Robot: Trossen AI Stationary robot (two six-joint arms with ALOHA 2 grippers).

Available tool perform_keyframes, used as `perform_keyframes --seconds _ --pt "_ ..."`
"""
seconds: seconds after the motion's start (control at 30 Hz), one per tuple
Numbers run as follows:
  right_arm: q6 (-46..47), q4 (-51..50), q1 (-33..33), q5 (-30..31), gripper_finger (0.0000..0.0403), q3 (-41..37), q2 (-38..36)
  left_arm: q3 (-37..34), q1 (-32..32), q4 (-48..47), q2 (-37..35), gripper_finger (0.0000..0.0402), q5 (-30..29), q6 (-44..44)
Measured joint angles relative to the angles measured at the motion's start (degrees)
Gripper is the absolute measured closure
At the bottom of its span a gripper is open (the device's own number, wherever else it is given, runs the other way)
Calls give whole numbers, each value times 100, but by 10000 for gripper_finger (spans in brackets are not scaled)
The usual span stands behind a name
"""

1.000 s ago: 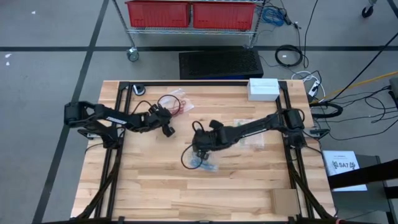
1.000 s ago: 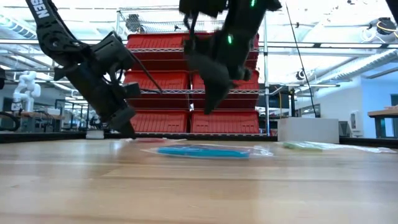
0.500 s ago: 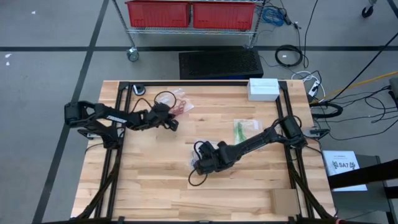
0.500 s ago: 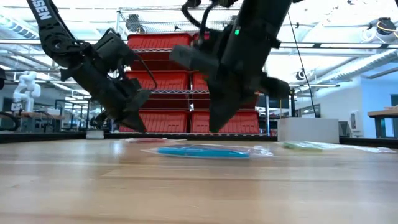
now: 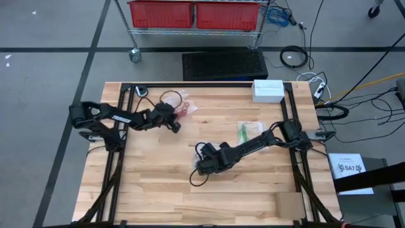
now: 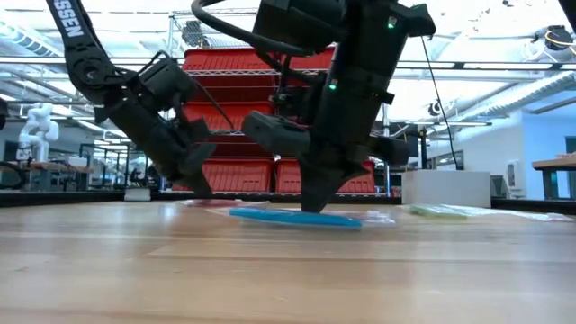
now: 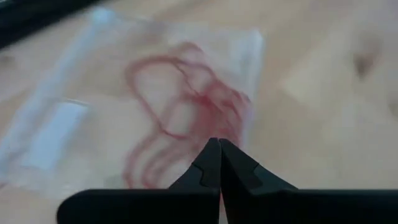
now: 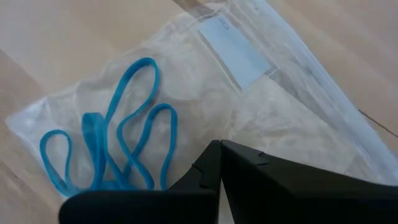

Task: Sort rubber bands
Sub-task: Move the zip bags to the center of the table

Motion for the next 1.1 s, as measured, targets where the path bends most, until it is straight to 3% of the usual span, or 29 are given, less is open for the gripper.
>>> perform_keyframes --seconds 0.13,0.43,0.67,1.1 --pt "-242 7 -2 -5 403 0 0 0 -99 -22 345 399 409 815" --pt "-1420 -159 -165 -16 403 4 0 35 -382 -176 858 399 413 1639" --pt "-2139 -692 -258 8 403 13 -4 20 -915 -703 556 399 504 1624" --pt "-2690 -703 -264 -16 403 9 -7 17 -2452 -2886 -483 399 452 679"
